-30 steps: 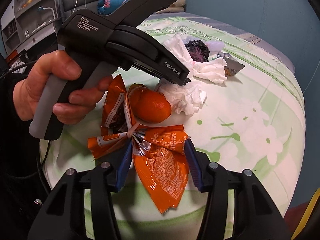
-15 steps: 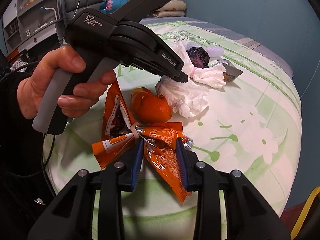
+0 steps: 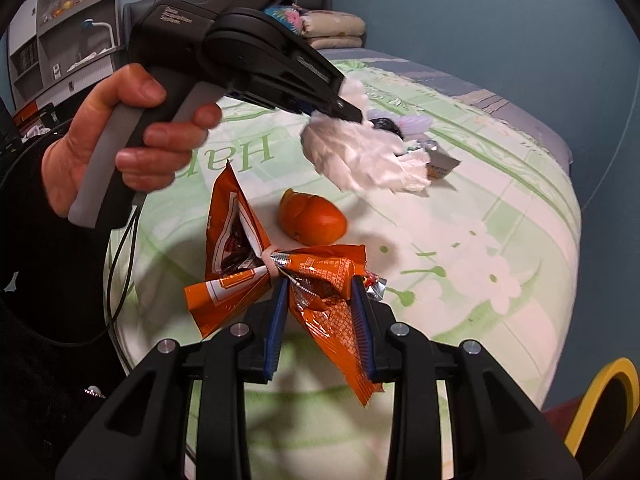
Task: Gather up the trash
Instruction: 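Carry the tissue and orange wrapper over the bin with both tools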
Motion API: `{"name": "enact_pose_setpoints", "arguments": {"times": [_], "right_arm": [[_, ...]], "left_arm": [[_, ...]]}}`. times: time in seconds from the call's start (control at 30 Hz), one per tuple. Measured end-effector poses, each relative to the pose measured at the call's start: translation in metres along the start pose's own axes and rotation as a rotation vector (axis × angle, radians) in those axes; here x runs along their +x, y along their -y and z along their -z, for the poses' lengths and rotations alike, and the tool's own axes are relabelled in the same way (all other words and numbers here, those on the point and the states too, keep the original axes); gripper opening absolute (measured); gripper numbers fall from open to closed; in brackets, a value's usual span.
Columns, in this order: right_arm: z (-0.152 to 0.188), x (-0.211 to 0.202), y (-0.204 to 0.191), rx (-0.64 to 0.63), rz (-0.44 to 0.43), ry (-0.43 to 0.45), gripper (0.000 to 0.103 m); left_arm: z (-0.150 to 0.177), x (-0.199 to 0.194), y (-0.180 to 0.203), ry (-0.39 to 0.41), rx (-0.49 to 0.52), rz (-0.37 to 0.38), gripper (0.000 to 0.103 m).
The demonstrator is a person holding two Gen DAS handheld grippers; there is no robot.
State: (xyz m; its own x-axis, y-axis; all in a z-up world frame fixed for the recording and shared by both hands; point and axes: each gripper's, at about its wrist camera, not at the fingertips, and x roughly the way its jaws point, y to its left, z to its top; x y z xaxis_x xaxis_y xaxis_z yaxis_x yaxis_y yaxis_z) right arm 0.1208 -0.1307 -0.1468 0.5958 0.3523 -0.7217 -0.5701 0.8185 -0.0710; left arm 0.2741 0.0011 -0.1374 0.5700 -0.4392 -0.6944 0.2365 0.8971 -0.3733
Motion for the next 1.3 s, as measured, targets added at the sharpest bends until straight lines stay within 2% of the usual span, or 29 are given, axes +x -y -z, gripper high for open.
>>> {"name": "enact_pose_setpoints", "arguments": {"times": [0.27,0.57,1.0,1.3], "right_arm": [[0.013,-0.054,0.011,0.063,0.082,0.076,0.029],[0.025,-0.107,0.044,0.154,0.185,0.174,0.029],[0.046,-0.191,0.081,0.277,0.376,0.328,0.029],[0.062,-0.224,0.092,0.331,0.464,0.39,0.029]], "left_arm": [[-0.008,-0.044,0.027,0.079,0.039,0.016,0.011],[-0.011,-0.081,0.066,0.143,0.096,0.034,0.011],[-0.01,-0.107,0.12,0.192,0.167,0.072,0.011],[-0.009,-0.105,0.162,0.191,0.233,0.118,0.011]]}}
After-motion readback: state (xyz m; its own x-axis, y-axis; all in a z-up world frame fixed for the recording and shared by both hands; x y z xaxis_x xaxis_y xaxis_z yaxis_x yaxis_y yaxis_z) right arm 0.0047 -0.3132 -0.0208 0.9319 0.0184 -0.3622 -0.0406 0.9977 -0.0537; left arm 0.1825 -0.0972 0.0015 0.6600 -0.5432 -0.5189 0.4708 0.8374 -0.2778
